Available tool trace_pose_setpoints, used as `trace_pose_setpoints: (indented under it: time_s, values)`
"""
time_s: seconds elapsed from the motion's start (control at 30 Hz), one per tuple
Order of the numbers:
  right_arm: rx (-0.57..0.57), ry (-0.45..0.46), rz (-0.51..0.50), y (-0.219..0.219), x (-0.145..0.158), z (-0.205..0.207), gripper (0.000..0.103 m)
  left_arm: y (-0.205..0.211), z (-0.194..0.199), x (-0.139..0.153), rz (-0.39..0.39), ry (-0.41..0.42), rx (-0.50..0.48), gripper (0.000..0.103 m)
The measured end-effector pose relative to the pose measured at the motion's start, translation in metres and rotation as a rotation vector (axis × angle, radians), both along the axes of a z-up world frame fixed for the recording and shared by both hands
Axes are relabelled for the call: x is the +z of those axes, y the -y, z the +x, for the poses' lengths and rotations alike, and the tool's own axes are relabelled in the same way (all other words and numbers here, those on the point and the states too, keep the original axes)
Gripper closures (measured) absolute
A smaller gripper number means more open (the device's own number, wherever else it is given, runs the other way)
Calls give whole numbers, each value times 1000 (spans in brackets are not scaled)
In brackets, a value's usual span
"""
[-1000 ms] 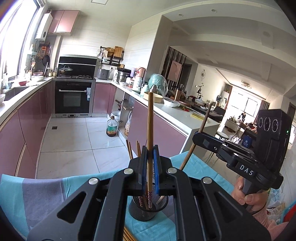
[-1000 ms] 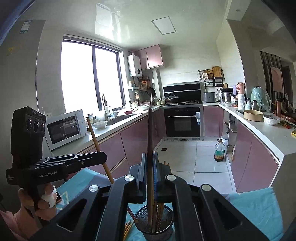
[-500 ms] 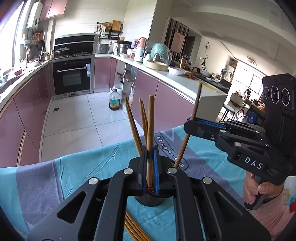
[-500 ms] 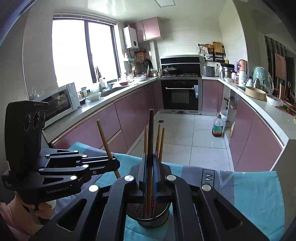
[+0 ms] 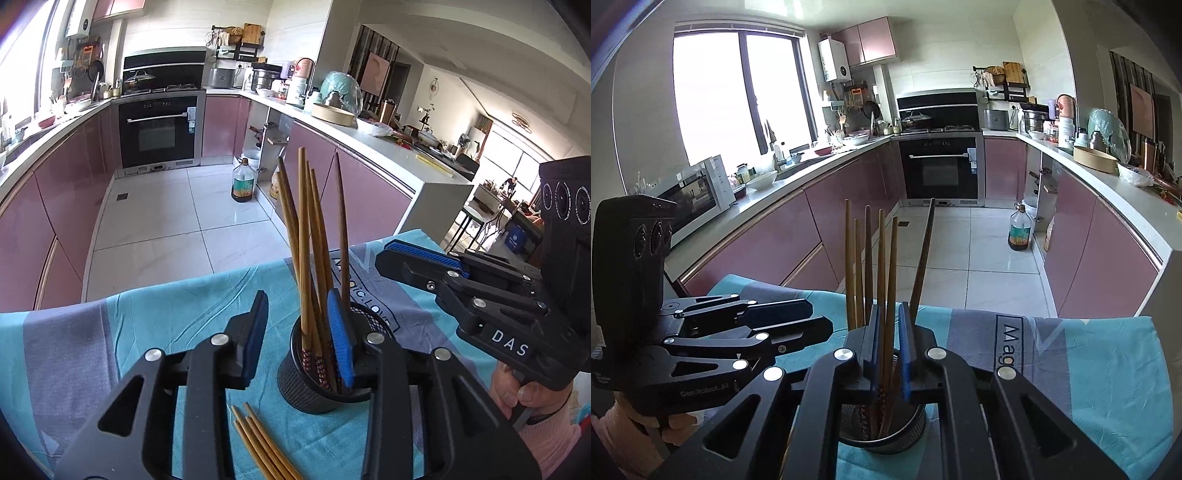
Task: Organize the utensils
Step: 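Lower both chopsticks into the cup and open both grippers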
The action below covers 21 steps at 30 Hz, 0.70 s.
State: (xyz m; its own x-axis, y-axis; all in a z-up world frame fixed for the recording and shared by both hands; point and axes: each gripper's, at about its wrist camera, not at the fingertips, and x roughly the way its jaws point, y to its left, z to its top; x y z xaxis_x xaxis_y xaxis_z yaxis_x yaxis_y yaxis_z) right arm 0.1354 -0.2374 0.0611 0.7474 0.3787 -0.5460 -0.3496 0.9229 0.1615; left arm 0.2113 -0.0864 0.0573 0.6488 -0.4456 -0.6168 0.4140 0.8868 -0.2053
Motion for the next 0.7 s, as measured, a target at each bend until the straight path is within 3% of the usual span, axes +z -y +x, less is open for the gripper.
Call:
trace_pose_setpoints:
  time_s: [0.1, 0.17, 0.23, 0.5, 0.57, 0.7]
  values:
    - [11, 8, 11, 0, -2, -9, 87, -2, -8, 3, 7, 34, 19, 63]
    - [16, 12, 18, 1, -2, -14, 82, -5, -16, 2, 11, 67, 32, 52]
    - [21, 15, 24, 0, -4, -21, 74, -8, -24, 1, 24, 93, 56, 51]
    - [47, 28, 35, -5, -9, -44, 72, -19, -57, -1, 54, 151, 107, 36]
    - [56, 33, 39, -6, -9, -50, 68, -23, -67, -2, 68, 168, 118, 28]
    - [81, 39, 41, -13, -11, -64, 64, -32, -85, -4, 94, 186, 137, 26]
